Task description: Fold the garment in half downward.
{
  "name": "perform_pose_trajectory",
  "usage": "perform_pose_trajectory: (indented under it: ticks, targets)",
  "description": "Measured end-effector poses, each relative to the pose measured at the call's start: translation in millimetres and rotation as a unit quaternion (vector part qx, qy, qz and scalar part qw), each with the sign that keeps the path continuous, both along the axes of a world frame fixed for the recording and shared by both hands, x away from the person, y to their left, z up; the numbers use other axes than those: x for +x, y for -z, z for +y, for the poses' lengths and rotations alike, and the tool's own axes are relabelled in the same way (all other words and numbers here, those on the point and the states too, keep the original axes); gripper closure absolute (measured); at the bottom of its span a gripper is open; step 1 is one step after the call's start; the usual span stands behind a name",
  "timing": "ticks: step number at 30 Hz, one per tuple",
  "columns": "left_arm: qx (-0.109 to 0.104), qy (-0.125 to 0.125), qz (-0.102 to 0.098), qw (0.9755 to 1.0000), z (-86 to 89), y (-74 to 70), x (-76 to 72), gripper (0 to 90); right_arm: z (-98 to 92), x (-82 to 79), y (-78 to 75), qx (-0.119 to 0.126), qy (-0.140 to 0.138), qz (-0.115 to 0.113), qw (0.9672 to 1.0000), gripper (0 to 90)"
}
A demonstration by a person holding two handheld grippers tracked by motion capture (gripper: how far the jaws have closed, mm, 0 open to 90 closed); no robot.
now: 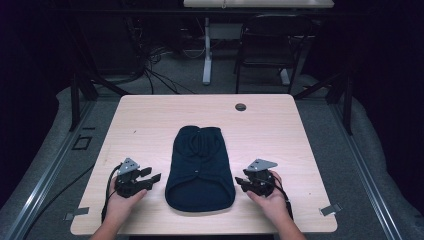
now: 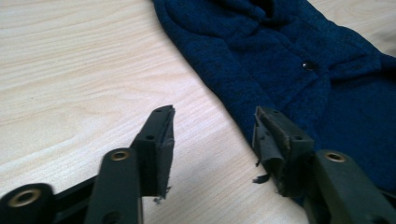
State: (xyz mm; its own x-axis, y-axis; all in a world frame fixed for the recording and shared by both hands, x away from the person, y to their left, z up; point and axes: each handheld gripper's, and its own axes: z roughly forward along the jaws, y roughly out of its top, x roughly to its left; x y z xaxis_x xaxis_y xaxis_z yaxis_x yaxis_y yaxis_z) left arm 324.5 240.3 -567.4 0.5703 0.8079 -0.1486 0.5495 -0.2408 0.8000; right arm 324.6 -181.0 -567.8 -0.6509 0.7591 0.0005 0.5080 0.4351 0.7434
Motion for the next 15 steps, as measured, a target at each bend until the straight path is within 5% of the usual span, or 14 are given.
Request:
perform_pose_trajectory:
  ticks: [7, 15]
  targets:
    - [0.019, 0.005, 0.001, 0.9998, -0.7, 1.0, -1.5, 52.0, 2.3, 2.2, -2.4, -0.007, 0.005, -0.009, 0.9999, 50.2]
    - [0.016, 0.01, -0.002, 0.9998, -7.2, -1.8, -3.2, 52.0, 8.5, -0.1, -6.7, -0.023, -0.027, -0.033, 0.9988, 51.3]
